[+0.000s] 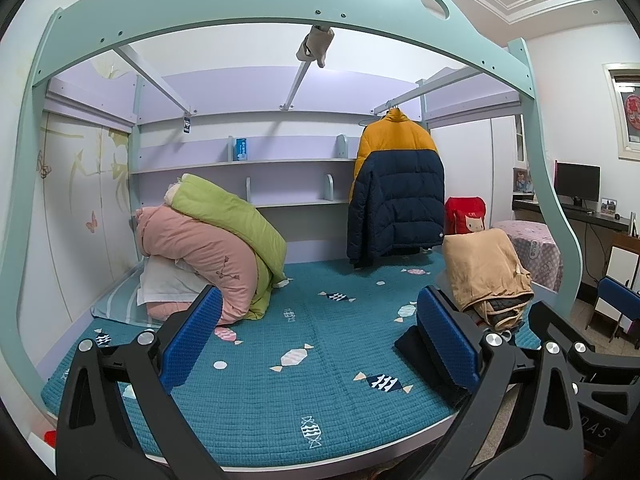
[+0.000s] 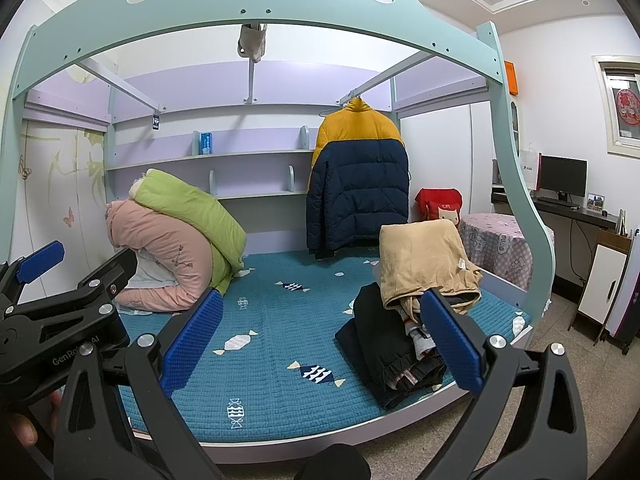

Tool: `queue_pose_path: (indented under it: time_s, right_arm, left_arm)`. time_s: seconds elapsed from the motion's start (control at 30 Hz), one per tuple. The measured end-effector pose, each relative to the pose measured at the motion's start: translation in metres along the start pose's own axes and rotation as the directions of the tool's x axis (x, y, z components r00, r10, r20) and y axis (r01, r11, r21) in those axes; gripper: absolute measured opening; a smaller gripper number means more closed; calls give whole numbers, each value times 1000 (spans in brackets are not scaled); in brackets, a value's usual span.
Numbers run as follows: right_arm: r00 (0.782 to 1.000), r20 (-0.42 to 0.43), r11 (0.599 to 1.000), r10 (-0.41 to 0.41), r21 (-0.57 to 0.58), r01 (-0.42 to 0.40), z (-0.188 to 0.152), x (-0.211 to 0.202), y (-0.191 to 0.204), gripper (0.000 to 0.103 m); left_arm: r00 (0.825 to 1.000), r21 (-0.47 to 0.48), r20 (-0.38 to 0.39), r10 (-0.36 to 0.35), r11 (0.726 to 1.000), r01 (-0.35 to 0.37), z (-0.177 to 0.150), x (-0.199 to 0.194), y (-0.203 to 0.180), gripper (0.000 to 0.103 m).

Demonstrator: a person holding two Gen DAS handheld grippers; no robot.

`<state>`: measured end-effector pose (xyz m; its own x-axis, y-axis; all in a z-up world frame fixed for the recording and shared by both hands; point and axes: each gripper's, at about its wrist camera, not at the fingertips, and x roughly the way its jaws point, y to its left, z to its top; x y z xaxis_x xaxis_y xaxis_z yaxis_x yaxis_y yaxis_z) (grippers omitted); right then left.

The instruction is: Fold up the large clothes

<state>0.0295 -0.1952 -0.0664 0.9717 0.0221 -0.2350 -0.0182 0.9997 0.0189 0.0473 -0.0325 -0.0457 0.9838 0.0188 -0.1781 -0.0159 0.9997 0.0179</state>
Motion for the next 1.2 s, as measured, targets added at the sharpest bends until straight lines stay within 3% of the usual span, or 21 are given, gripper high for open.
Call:
queue_pose_path:
  time_s: [1.2]
  right_arm:
    - [1000, 1, 1000, -1, 1, 1, -1, -1, -1, 96]
  left_arm:
    - [1000, 1, 0, 1, 1000, -1, -1, 0, -3, 98]
